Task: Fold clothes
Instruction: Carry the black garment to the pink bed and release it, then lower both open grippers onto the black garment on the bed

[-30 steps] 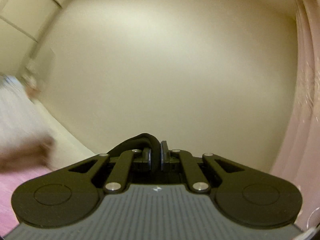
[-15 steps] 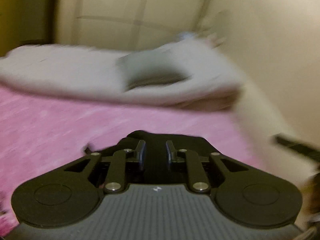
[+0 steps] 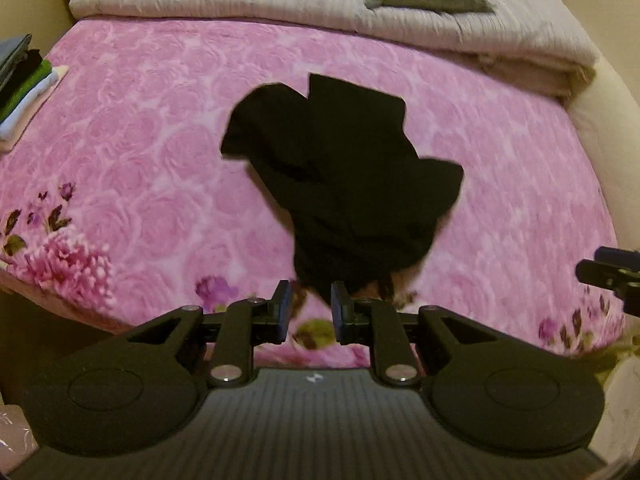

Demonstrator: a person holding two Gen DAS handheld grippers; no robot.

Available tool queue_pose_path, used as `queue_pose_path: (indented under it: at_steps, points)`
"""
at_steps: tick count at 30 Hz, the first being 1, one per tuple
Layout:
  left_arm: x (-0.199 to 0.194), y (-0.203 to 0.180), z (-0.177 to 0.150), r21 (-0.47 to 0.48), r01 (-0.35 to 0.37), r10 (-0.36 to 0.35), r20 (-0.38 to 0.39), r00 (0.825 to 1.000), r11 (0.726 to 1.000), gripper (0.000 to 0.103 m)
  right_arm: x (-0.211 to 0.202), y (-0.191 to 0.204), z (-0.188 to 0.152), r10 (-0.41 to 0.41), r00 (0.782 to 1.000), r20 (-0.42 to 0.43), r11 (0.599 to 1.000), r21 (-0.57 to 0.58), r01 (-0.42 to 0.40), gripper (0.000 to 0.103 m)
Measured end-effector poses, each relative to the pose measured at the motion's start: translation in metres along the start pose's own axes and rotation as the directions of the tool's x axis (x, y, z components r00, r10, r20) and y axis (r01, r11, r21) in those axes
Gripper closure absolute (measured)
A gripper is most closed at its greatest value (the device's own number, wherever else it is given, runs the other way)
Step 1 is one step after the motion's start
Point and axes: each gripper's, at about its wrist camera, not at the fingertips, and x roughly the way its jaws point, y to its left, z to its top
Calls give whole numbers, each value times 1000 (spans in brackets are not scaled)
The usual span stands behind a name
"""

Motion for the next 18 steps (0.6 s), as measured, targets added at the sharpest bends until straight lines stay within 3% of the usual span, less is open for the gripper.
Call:
queue_pose_path:
  at_steps: [9, 18]
  points:
    - [-2, -44, -52, 63, -60, 61, -21, 998, 996, 81, 9, -11, -52, 20, 989, -145, 999, -22, -24, 54]
    - [-18, -56, -63, 76, -116, 115, 14, 993, 990, 77, -4, -17, -73, 55, 989, -137, 998, -13, -57, 54]
